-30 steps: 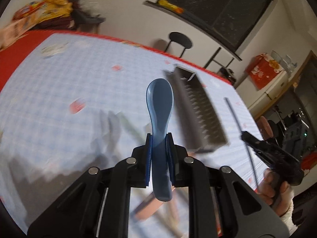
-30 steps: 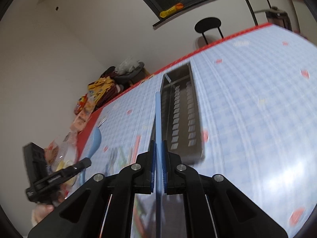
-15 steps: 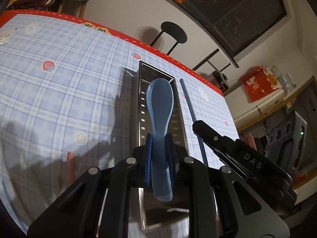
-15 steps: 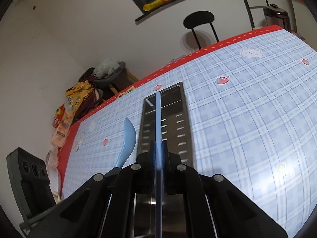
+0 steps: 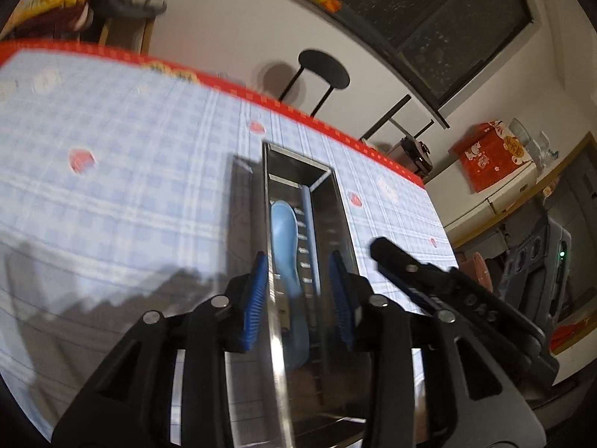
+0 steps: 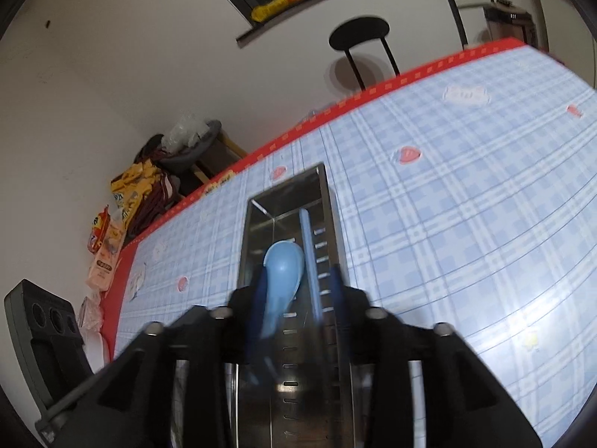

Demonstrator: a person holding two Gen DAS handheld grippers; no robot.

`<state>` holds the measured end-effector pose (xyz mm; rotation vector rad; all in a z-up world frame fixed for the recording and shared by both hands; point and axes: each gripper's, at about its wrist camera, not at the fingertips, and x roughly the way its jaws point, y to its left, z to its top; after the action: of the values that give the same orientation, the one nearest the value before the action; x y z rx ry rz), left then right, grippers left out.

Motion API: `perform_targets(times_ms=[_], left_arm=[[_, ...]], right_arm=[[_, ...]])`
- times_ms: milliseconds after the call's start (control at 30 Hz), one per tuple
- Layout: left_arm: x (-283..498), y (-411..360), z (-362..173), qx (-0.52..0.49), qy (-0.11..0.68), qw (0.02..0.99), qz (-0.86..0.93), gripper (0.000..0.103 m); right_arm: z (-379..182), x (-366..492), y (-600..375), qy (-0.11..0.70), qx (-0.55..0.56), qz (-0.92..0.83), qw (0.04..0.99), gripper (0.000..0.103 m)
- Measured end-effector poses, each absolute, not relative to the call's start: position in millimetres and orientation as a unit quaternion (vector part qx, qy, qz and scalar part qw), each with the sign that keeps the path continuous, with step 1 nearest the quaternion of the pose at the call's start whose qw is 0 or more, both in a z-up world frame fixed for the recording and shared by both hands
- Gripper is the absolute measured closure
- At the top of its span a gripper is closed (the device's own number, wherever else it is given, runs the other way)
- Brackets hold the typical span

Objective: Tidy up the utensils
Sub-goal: 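Open both tools to drop the spoon and chopstick into the caddy, then move both tools back over the remaining utensils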

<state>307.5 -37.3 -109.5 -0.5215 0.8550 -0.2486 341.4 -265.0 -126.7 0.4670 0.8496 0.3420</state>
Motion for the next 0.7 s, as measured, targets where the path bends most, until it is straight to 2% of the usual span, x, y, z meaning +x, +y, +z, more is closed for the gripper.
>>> perform_targets(times_ms=[33, 100, 133, 200, 233, 367, 500, 700], left_arm=[[304.9, -33.8, -104.4, -0.245, 0.404, 0.873, -0.12, 0.059], [290.5, -23.2, -88.4, -0.225, 0.383, 0.889, -0.114, 0.041], [285.7, -20.4, -83.8, -0.218, 0.376, 0.894, -0.112, 0.038], [268.2, -11.5, -70.4, -0.19, 0.356, 0.909, -0.105, 0.015], [259.3, -6.6, -66.0, -0.178, 0.347, 0.915, -0.1, 0.011], [219.0, 11.0, -47.4, -0.121, 0.324, 0.936, -0.07, 0.006], [179.4, 26.2, -41.3, -0.078, 0.315, 0.944, -0.054, 0.006], [110.2, 45.6, -48.3, -0.034, 0.307, 0.95, -0.044, 0.006]], right_arm=[[-118.9, 335.6, -266.0, 0.399, 0.213, 0.166, 0.876, 0.056], [-105.9, 323.9, -267.0, 0.383, 0.193, 0.168, 0.888, 0.036], [-99.4, 316.3, -266.7, 0.373, 0.179, 0.171, 0.894, 0.031], [-84.3, 294.6, -263.1, 0.352, 0.136, 0.175, 0.909, 0.011], [-79.3, 287.2, -261.3, 0.345, 0.12, 0.176, 0.914, 0.008], [-64.4, 240.9, -247.6, 0.313, 0.024, 0.187, 0.931, 0.006], [-61.2, 196.9, -234.1, 0.288, -0.039, 0.211, 0.933, 0.006], [-72.0, 149.1, -235.4, 0.293, -0.011, 0.256, 0.921, 0.006]])
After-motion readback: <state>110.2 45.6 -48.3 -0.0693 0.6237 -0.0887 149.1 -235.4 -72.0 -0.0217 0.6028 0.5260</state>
